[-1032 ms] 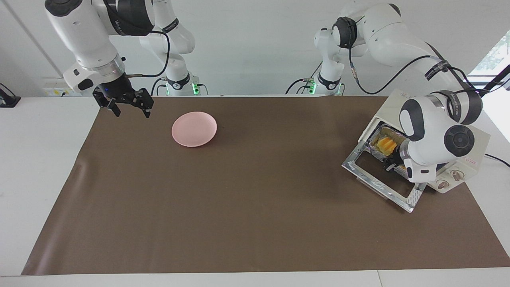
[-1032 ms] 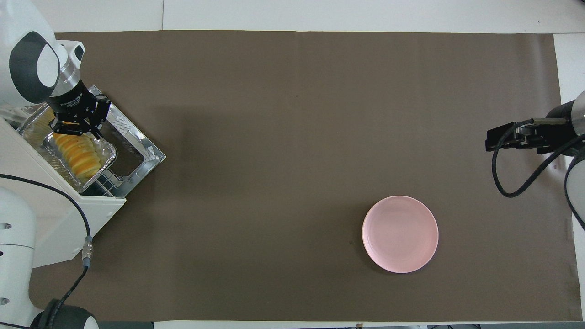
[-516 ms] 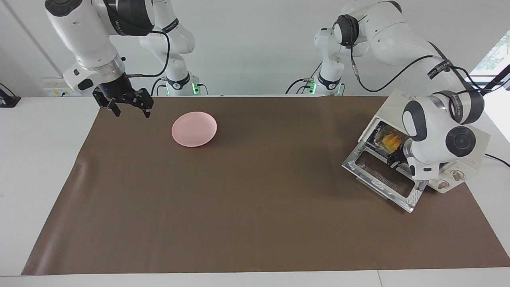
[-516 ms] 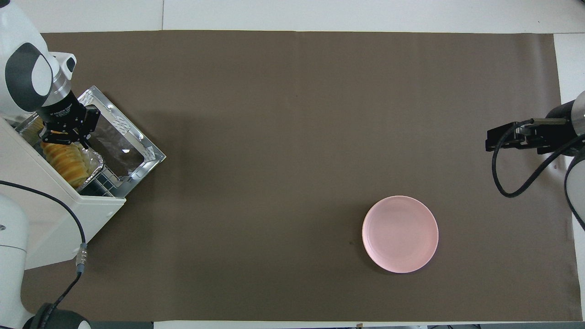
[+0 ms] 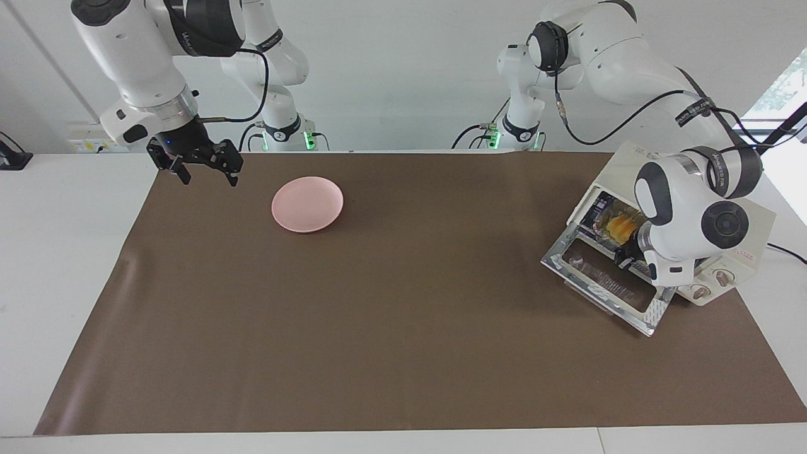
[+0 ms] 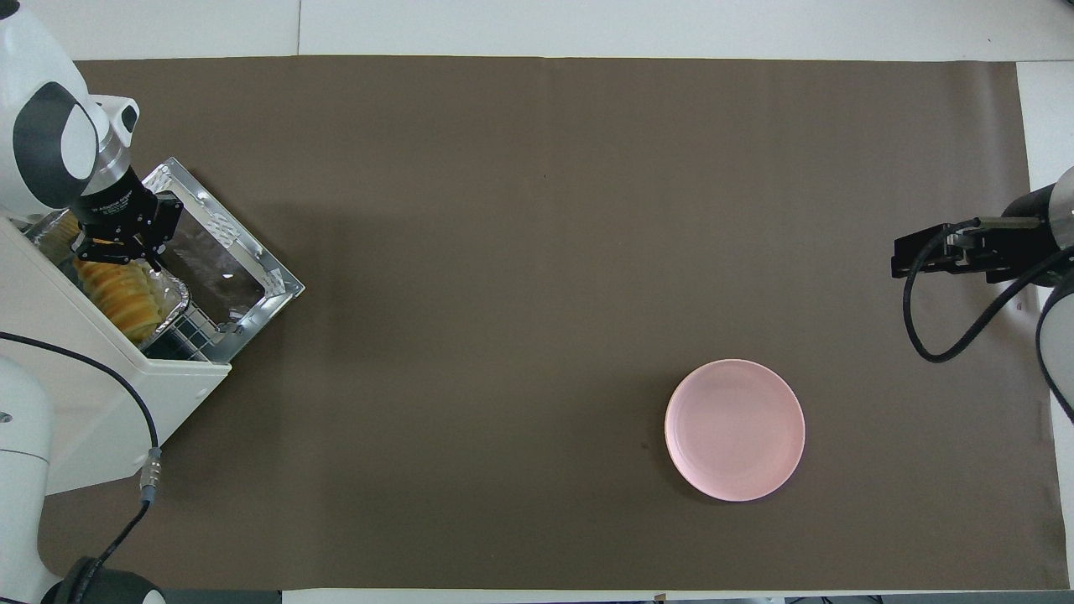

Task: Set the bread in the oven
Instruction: 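Push the tray deeper inside, then open and raise the left gripper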

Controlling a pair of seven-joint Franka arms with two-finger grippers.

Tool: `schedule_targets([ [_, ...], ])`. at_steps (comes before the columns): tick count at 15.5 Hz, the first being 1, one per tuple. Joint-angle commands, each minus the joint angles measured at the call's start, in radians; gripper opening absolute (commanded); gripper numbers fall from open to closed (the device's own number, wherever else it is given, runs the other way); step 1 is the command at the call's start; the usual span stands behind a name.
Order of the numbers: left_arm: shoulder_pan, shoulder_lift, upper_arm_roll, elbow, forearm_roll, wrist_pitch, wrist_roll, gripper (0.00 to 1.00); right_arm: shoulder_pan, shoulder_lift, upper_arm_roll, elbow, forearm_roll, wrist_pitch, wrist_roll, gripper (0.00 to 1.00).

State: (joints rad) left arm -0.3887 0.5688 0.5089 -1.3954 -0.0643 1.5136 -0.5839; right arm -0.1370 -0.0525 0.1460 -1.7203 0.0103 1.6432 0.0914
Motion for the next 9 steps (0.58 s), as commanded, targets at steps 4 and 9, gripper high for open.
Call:
schedule_targets([
  [4, -0.018, -0.052, 0.002, -0.068, 0.049, 0.036, -0.031, 0.00, -0.010, 0.003, 0.006, 0.007, 0.011, -0.014, -0.015, 1.00],
  [9, -0.016, -0.061, 0.002, -0.079, 0.049, 0.039, -0.010, 0.99, -0.010, 0.003, 0.006, 0.007, 0.011, -0.014, -0.015, 1.00],
])
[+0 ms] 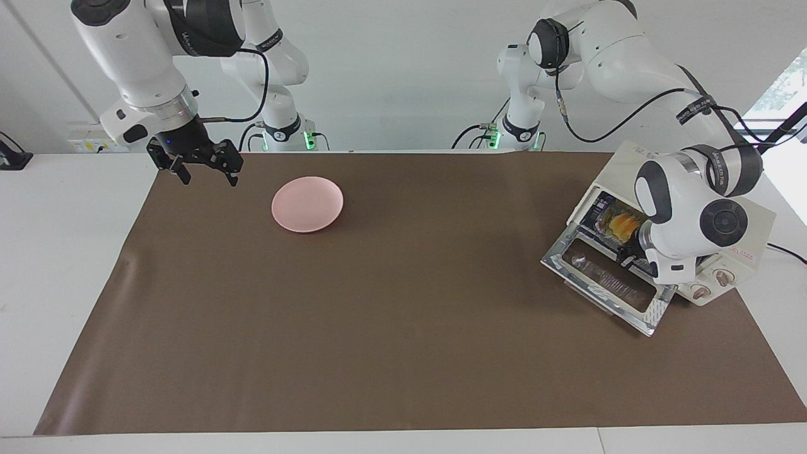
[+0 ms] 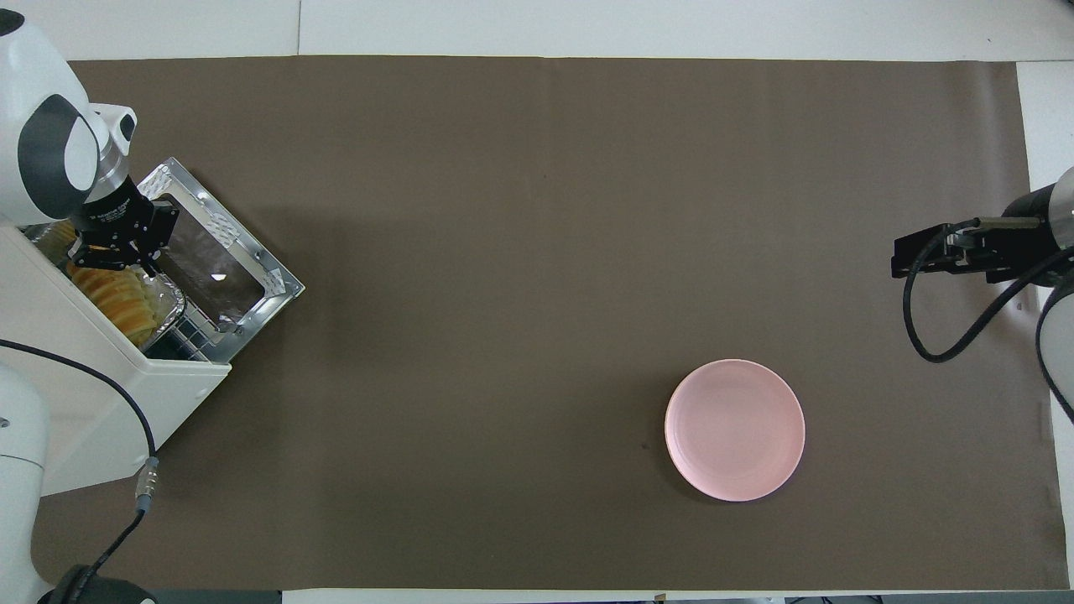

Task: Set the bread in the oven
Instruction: 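Push the tray deeper inside, then open and raise the left gripper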

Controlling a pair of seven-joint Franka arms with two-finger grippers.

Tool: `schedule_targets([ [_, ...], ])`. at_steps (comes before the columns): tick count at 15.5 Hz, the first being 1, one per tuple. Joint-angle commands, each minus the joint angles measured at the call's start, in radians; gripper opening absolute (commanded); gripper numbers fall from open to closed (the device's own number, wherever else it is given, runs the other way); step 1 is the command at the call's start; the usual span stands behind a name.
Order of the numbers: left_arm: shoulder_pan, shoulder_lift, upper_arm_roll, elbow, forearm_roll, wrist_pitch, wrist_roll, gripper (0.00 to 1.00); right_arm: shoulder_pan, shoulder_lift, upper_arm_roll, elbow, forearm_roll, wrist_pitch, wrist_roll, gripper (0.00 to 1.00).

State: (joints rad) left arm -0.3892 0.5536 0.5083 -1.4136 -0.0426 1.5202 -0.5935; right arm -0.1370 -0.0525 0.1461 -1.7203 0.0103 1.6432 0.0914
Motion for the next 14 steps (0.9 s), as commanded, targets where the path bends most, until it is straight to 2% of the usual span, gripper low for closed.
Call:
schedule_targets([
  [1, -0.017, -0.046, 0.003, -0.059, 0.027, 0.034, 0.000, 1.00, -0.010, 0.003, 0.006, 0.007, 0.011, -0.014, -0.015, 1.00],
  [6, -0.025, -0.044, 0.001, -0.050, 0.036, 0.066, 0.032, 1.00, -0.010, 0.003, 0.006, 0.007, 0.011, -0.014, -0.015, 1.00],
  [8, -0.034, -0.044, 0.001, -0.029, 0.036, 0.098, 0.095, 1.00, -0.010, 0.003, 0.006, 0.007, 0.011, -0.014, -0.015, 1.00],
  [12, -0.034, -0.052, 0.001, 0.031, 0.043, 0.084, 0.260, 1.00, -0.010, 0.003, 0.006, 0.007, 0.011, -0.014, -0.015, 1.00],
  [14, -0.042, -0.078, -0.001, 0.036, 0.041, 0.080, 0.325, 1.00, -0.010, 0.003, 0.006, 0.007, 0.011, -0.014, -0.015, 1.00],
])
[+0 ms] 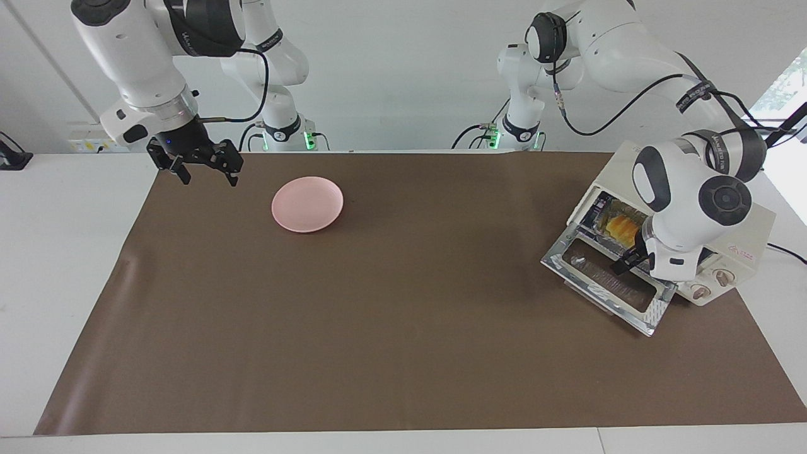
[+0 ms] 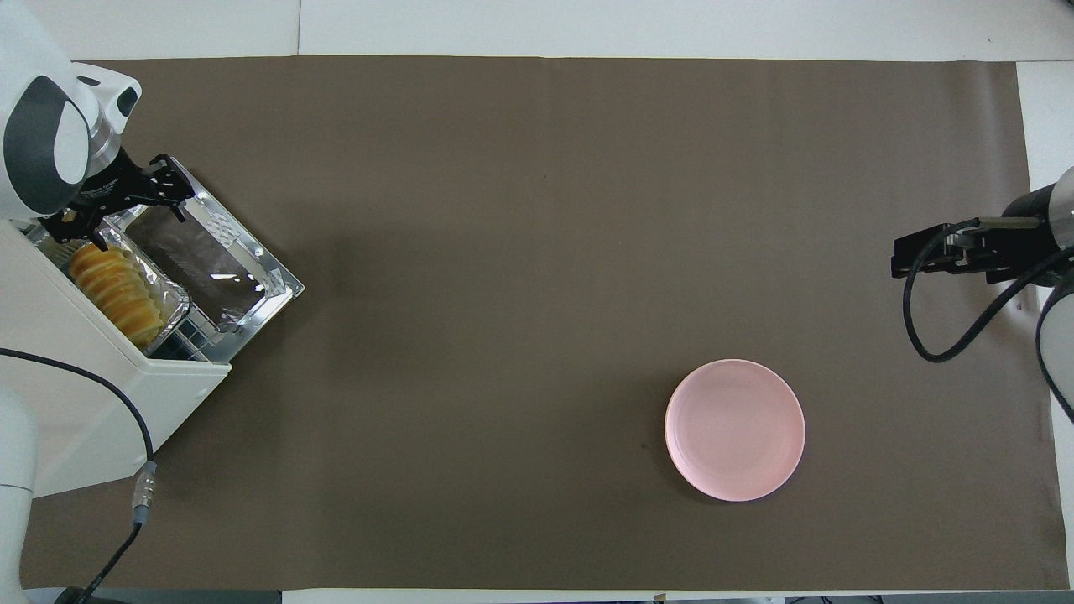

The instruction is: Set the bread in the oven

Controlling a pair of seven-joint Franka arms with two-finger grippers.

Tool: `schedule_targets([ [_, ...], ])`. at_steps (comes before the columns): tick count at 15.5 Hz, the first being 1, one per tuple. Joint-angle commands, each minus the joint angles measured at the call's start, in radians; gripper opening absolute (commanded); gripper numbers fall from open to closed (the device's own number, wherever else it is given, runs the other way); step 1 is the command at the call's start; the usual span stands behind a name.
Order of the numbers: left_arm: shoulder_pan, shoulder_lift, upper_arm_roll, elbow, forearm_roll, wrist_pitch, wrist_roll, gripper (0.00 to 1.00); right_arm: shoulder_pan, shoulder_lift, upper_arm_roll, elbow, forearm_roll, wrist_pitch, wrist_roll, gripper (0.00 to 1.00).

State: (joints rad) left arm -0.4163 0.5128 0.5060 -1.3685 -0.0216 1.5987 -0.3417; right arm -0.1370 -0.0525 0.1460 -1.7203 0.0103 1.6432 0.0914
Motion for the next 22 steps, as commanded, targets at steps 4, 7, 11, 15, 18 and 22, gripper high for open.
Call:
schedule_targets([
  [4, -0.027, -0.138, -0.004, -0.015, 0.019, -0.062, 0.228, 1.00, -0.010, 0.003, 0.006, 0.007, 0.011, -0.014, -0.015, 1.00],
  [7, -0.029, -0.189, -0.003, -0.015, 0.019, -0.126, 0.280, 1.00, -0.010, 0.003, 0.006, 0.007, 0.011, -0.014, -0.015, 1.00],
  [11, 0.014, -0.395, -0.074, -0.090, 0.019, -0.228, 0.342, 1.00, -0.010, 0.003, 0.006, 0.007, 0.011, -0.014, -0.015, 1.00],
  [15, 0.160, -0.473, -0.273, -0.109, 0.020, -0.326, 0.372, 1.00, -0.010, 0.003, 0.006, 0.007, 0.011, -0.014, -0.015, 1.00],
  [18, 0.236, -0.520, -0.351, -0.138, 0.020, -0.321, 0.379, 1.00, -0.010, 0.003, 0.006, 0.007, 0.011, -0.014, -0.015, 1.00],
  [22, 0.309, -0.559, -0.435, -0.198, 0.019, -0.271, 0.385, 1.00, -0.010, 0.003, 0.006, 0.007, 0.011, -0.014, -0.015, 1.00],
])
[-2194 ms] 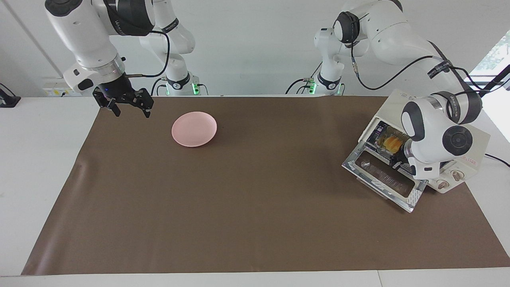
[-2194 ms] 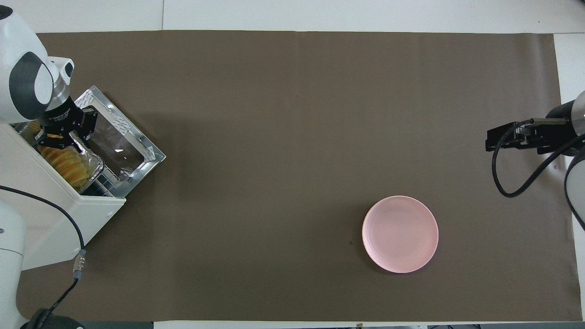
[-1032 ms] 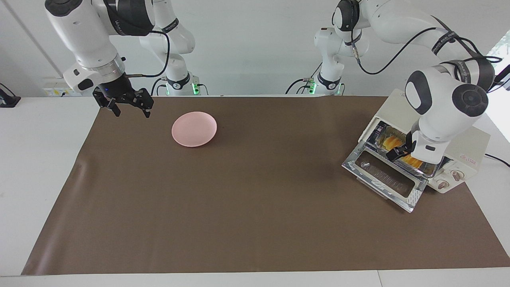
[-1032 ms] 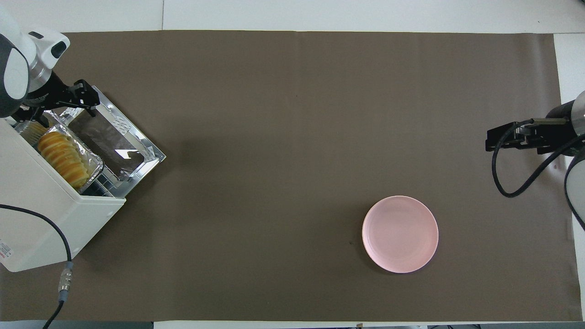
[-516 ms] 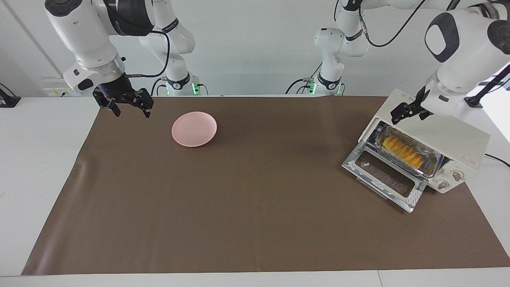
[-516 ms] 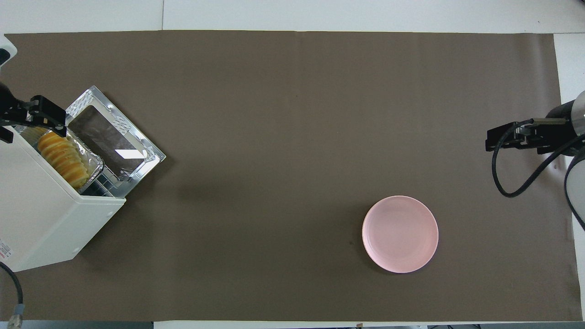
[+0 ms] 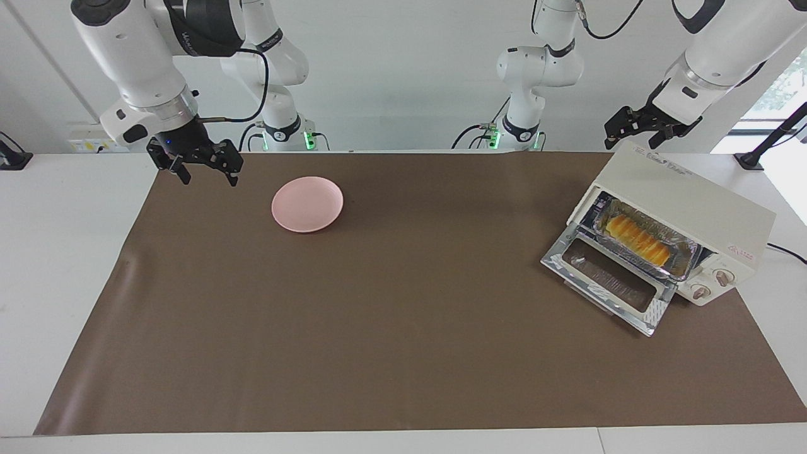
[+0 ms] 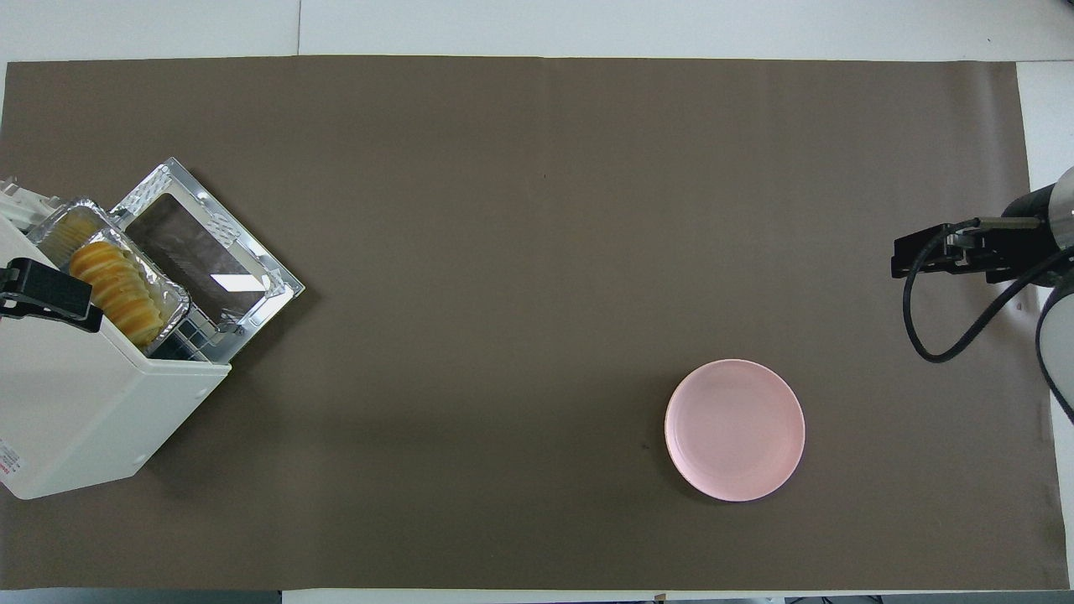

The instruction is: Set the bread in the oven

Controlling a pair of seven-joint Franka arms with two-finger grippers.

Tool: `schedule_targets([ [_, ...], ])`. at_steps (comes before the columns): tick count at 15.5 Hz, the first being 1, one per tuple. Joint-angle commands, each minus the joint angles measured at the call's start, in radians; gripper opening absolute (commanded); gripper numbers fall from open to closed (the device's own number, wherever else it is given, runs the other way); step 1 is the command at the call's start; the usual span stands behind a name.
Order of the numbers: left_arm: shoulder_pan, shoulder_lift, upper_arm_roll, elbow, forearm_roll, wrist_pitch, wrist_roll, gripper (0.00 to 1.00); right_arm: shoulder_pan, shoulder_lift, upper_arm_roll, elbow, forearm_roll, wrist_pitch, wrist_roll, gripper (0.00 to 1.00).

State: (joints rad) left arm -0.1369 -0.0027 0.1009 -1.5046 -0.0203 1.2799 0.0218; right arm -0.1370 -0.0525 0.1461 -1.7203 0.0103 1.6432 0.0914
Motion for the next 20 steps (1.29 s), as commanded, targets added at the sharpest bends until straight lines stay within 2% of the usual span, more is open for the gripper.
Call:
schedule_targets([
  [1, 0.037, -0.042, -0.030, -0.062, 0.017, 0.052, 0.029, 1.00, -0.010, 0.003, 0.006, 0.007, 0.011, -0.014, -0.015, 1.00],
  [8, 0.023, -0.008, -0.052, -0.025, 0.019, 0.052, 0.066, 1.00, -0.010, 0.003, 0.006, 0.007, 0.011, -0.014, -0.015, 1.00],
  [15, 0.022, -0.010, -0.052, -0.060, 0.019, 0.113, 0.072, 1.00, -0.010, 0.003, 0.006, 0.007, 0.011, -0.014, -0.015, 1.00],
  [17, 0.022, 0.035, -0.050, -0.046, 0.019, 0.107, 0.073, 1.00, -0.010, 0.003, 0.006, 0.007, 0.011, -0.014, -0.015, 1.00],
  [20, 0.011, 0.044, -0.052, -0.040, 0.039, 0.108, 0.099, 1.00, -0.010, 0.003, 0.006, 0.007, 0.011, -0.014, -0.015, 1.00],
])
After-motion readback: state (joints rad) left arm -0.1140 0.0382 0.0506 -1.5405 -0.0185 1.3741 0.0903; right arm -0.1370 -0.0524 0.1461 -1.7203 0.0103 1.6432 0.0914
